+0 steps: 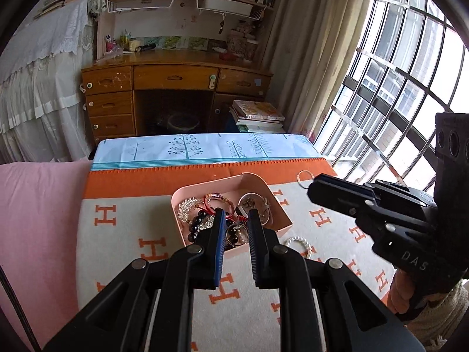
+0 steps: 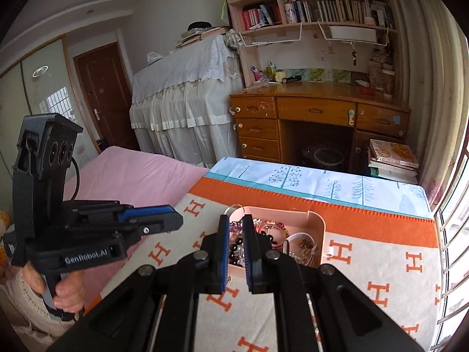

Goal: Organize jewelry
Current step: 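Carry both rings into the pink box and open both grippers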

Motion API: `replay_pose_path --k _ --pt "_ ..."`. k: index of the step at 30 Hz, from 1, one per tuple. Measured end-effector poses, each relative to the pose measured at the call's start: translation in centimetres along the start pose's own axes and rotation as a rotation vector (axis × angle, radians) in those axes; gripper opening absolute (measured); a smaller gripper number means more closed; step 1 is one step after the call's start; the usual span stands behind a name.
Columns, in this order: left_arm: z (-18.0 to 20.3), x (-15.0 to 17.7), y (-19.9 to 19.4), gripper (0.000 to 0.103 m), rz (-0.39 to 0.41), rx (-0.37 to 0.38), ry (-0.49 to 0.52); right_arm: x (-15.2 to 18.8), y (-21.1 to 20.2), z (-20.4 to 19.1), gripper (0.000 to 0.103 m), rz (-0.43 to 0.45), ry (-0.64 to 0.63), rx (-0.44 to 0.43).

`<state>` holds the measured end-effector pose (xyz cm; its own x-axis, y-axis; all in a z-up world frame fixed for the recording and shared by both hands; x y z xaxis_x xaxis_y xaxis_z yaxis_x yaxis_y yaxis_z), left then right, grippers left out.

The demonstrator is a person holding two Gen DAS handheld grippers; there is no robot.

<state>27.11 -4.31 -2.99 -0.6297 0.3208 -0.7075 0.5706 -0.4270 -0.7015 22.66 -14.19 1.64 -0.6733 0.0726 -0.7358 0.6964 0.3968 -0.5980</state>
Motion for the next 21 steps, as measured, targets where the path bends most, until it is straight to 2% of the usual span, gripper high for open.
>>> replay_pose_path --k 4,11,12,14,15,16,18,21 --pt "0.2 0.1 3.7 0.013 -0.050 0.002 -0.025 0.9 3.8 1.3 0.009 -0.064 0.005 0.054" --pt "-1.7 1.5 8.9 0.013 -0.122 -0.015 -0.096 2.7 9.0 6.2 0.010 -0.157 0.182 0.047" --pt "-1.9 1.7 9.3 0.018 -0.127 -0.020 -0.104 3.0 9.4 6.6 0.010 -0.173 0.203 0.038" --pt "-2.2 2.1 9.9 0.043 -0.132 -0.022 -0.126 3.4 9.9 7.2 0.010 -0.191 0.240 0.014" --pt "-2.4 2.2 10.0 0.068 -0.131 -0.026 -0.143 3.5 10.0 7.4 0.010 -0.195 0.253 0.006" --pt "-2.7 2.2 10.0 0.078 -0.120 -0.034 -0.161 3.6 10.0 7.6 0.013 -0.195 0.263 0.006" --pt "-2.9 2.2 9.8 0.079 -0.098 -0.035 -0.180 3.9 9.9 7.8 0.021 -0.196 0.278 -0.001" --pt "-3.0 2.3 9.5 0.079 -0.101 -0.045 -0.186 4.0 9.4 8.3 0.022 -0.184 0.286 0.010"
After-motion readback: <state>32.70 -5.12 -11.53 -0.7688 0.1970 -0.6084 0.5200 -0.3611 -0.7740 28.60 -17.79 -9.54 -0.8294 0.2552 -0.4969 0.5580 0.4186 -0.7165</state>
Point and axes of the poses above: each gripper's, at about its wrist camera, not at the fingertips, and y roughly the way its jaws point, z to its right, x to its underside, the point moved 7 cm from there along y, roughly the way its jaws point, and after that the axes turned 13 degrees about y, right-handed, at the moved point
